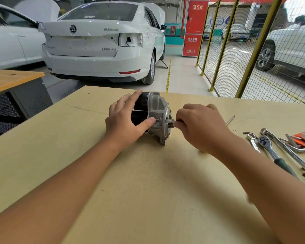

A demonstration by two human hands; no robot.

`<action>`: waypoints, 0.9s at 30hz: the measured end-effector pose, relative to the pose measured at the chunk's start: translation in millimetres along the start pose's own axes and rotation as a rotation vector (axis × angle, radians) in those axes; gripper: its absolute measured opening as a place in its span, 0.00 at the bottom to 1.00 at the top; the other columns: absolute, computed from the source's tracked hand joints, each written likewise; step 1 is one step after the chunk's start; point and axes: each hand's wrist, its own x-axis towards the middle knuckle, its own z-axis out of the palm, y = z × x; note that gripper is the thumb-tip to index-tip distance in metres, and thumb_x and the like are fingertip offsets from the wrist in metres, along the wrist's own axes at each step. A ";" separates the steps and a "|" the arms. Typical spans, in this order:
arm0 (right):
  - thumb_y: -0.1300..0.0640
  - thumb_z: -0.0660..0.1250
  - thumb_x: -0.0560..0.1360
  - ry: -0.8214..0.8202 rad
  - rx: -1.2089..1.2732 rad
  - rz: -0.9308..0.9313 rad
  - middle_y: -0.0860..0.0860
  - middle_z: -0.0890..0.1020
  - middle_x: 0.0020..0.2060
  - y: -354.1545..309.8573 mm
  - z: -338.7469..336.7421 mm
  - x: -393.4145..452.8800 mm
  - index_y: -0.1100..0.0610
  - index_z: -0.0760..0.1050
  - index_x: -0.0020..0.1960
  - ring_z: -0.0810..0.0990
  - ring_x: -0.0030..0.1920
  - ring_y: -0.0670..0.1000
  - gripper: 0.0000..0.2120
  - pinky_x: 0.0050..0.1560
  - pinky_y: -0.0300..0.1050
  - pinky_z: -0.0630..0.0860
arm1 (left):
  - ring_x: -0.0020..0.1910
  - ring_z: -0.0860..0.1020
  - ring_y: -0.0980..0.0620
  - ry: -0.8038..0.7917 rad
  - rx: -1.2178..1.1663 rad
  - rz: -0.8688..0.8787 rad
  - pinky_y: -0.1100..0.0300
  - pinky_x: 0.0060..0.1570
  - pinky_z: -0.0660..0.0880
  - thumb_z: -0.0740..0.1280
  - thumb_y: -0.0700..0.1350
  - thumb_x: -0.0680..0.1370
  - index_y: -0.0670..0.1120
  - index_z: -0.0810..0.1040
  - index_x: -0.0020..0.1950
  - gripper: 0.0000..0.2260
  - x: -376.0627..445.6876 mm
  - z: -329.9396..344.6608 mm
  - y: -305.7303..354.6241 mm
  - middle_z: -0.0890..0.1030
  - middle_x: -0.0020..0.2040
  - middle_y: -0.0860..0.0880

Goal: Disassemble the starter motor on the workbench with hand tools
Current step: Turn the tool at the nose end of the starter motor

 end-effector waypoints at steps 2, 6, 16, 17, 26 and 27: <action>0.45 0.64 0.81 0.043 -0.039 0.005 0.44 0.79 0.43 0.2 -2.0 -0.6 0.48 0.78 0.47 0.78 0.46 0.53 0.09 0.47 0.50 0.68 | 0.75 0.63 0.46 -0.010 -0.008 0.002 0.41 0.70 0.69 0.68 0.67 0.69 0.63 0.62 0.81 0.40 -0.4 -0.7 -0.6 0.67 0.78 0.54; 0.45 0.68 0.79 0.010 0.043 0.019 0.43 0.79 0.41 0.2 -5.0 0.4 0.48 0.79 0.46 0.78 0.41 0.52 0.08 0.43 0.48 0.73 | 0.75 0.64 0.47 0.001 -0.026 0.000 0.41 0.71 0.68 0.65 0.68 0.72 0.63 0.62 0.80 0.37 -0.6 -0.4 -0.7 0.67 0.78 0.55; 0.54 0.63 0.82 -0.025 0.211 0.017 0.53 0.77 0.38 3.5 -3.4 1.7 0.60 0.81 0.46 0.75 0.39 0.55 0.12 0.41 0.54 0.76 | 0.75 0.64 0.47 0.009 -0.003 -0.005 0.41 0.69 0.69 0.67 0.67 0.71 0.63 0.63 0.80 0.38 0.2 -0.1 0.3 0.68 0.77 0.55; 0.55 0.63 0.82 -0.042 0.213 0.021 0.53 0.77 0.39 4.5 -2.8 2.1 0.60 0.81 0.46 0.76 0.39 0.56 0.12 0.42 0.54 0.76 | 0.75 0.64 0.47 0.011 -0.005 -0.002 0.41 0.69 0.69 0.68 0.66 0.71 0.63 0.63 0.80 0.38 0.0 -0.2 0.4 0.68 0.77 0.55; 0.44 0.68 0.78 0.044 -0.016 0.011 0.43 0.78 0.42 1.8 0.4 -0.4 0.48 0.76 0.45 0.76 0.43 0.52 0.08 0.47 0.51 0.68 | 0.75 0.63 0.46 -0.006 -0.003 0.017 0.42 0.70 0.69 0.74 0.63 0.73 0.62 0.62 0.81 0.39 -0.6 -1.1 -0.7 0.67 0.78 0.54; 0.45 0.69 0.78 0.048 -0.013 0.013 0.43 0.77 0.41 1.3 0.6 -0.4 0.48 0.75 0.45 0.76 0.41 0.53 0.08 0.46 0.50 0.67 | 0.75 0.63 0.46 -0.009 0.001 0.013 0.42 0.71 0.69 0.71 0.65 0.72 0.62 0.62 0.81 0.40 -0.6 -1.4 -0.1 0.67 0.78 0.54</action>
